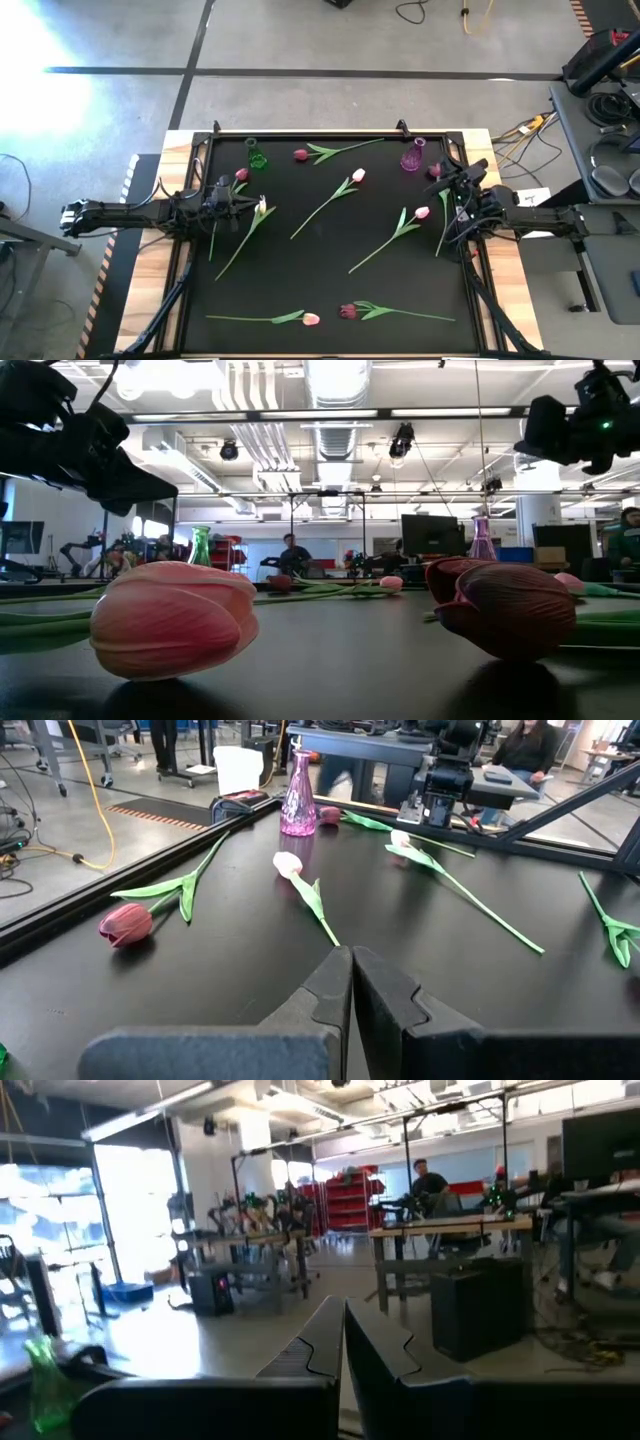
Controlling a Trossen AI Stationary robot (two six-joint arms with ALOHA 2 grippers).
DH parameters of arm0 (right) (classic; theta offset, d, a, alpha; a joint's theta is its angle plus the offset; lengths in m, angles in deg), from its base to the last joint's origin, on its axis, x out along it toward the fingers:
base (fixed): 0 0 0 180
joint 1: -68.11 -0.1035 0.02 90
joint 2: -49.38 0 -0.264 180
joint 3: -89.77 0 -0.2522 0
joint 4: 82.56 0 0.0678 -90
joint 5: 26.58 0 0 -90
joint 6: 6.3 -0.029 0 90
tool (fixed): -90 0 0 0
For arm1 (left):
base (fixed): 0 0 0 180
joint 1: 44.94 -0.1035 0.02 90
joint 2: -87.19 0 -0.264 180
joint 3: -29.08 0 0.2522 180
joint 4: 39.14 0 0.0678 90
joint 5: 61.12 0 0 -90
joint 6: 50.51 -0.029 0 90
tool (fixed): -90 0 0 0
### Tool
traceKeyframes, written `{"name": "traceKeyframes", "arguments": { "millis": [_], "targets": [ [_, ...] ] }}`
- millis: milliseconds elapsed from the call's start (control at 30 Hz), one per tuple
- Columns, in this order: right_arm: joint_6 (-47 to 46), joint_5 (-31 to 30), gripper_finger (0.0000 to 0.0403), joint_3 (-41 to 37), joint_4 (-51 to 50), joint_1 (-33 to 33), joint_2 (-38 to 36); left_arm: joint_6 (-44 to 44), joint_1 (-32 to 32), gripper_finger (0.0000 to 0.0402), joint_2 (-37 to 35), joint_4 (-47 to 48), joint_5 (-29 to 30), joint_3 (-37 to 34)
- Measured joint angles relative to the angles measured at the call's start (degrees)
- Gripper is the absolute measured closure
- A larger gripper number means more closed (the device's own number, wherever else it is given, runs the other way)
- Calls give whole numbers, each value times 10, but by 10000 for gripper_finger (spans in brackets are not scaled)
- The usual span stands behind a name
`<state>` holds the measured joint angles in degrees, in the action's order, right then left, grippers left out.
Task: Sort flowers into vase by color
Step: Put the pink flower into the violet vase
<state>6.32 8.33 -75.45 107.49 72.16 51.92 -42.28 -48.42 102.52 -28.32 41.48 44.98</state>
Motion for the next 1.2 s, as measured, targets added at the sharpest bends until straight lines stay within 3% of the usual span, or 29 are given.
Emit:
{"name": "traceKeyframes", "arguments": {
  "millis": [200, 367, 467, 800, 1000, 1200],
  "targets": [
    [-1, 29, 394, 11, 3, 0, 2, 0, 0, 402, 0, 0, 0, 0],
    [-100, 219, 394, 13, -10, 0, 11, 0, 0, 402, 0, 0, 0, 0],
    [-162, 268, 394, 28, -49, -2, 40, 0, 0, 402, 0, 0, 0, 0],
    [-376, 267, 394, 180, -303, -14, 270, 0, 0, 402, 0, 0, 0, 0],
    [-527, 255, 394, 280, -401, -87, 434, 0, 0, 402, 0, 0, 0, 0],
    [-842, 194, 394, 377, -596, -173, 579, 0, 0, 402, 1, 0, 0, 0]
  ]
}}
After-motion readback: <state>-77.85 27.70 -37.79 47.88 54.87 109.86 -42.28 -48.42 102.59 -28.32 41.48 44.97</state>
